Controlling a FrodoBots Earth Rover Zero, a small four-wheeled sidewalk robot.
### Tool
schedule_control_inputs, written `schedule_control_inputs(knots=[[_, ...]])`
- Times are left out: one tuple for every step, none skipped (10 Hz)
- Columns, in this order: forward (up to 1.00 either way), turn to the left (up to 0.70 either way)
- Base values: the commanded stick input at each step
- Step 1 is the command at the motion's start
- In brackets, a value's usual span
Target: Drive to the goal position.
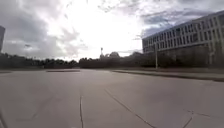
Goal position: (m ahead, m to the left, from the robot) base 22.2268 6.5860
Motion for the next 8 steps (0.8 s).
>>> schedule_control_inputs(knots=[[0.70,0.00],[0.70,0.00],[0.70,0.00],[0.70,0.00],[0.70,0.00],[0.70,0.00],[0.70,0.00],[0.70,0.00]])
